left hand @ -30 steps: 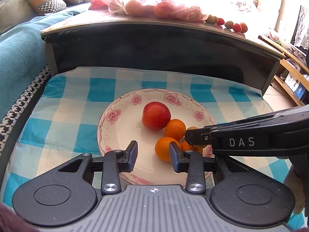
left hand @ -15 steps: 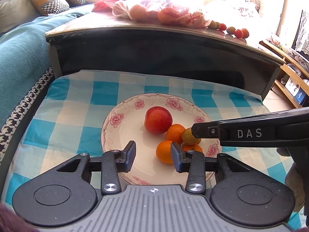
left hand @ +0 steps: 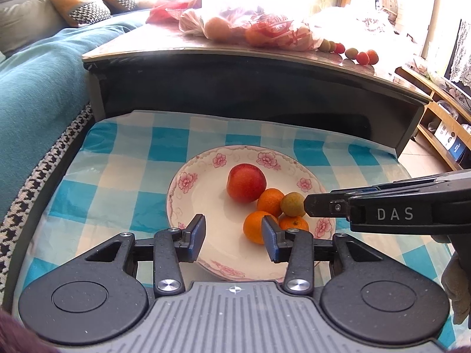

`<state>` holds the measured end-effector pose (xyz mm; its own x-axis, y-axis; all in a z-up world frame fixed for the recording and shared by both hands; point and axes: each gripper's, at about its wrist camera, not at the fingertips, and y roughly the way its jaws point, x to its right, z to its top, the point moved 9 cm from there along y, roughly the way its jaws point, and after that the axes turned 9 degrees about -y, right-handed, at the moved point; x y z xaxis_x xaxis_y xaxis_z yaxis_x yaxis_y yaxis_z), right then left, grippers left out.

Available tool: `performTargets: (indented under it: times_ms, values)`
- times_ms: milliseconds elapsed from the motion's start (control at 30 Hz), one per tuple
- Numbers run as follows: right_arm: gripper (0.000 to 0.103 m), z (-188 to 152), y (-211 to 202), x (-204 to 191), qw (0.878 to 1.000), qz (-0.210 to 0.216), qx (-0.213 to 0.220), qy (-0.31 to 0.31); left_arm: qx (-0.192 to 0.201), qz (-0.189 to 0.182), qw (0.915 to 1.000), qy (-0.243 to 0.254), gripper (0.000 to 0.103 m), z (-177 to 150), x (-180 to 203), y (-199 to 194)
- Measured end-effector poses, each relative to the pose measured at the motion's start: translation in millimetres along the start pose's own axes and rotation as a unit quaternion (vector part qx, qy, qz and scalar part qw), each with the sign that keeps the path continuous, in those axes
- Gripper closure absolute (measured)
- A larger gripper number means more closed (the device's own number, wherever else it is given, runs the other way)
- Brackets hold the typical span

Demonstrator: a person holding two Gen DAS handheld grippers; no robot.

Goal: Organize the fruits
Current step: 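Open the left tool releasing the orange in the plate while the right tool releases the brown fruit, then move both tools back toward the red apple and cherry tomato beside the plate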

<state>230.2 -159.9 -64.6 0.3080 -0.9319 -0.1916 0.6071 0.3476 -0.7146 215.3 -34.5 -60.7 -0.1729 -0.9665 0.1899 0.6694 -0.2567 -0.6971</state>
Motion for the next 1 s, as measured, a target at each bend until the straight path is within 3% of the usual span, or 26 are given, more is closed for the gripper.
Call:
performTargets:
  times_ms: [1000]
  values:
    - [0.062, -61.1, -21.7, -28.5, 0.999, -0.001, -0.043, -0.011, -0.033, 0.002, 0.9994, 0.010, 0.051, -46.3, 0.7, -23.6]
